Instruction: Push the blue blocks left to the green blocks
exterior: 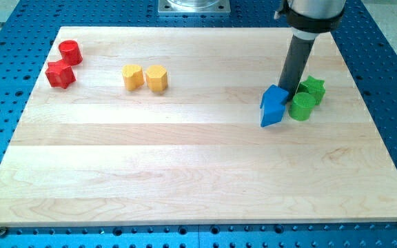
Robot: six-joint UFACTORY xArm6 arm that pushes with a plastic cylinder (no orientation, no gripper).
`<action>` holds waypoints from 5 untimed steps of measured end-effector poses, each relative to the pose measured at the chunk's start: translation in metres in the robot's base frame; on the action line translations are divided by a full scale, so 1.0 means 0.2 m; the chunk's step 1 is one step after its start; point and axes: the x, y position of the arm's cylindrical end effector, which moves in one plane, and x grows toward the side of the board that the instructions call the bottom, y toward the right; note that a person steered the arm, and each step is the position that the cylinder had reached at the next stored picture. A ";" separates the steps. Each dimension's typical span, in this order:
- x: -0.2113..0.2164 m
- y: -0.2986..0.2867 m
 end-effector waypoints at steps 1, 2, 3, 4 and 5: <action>0.08 -0.04; 0.14 -0.19; 0.14 -0.41; 0.02 -0.42; -0.31 -0.37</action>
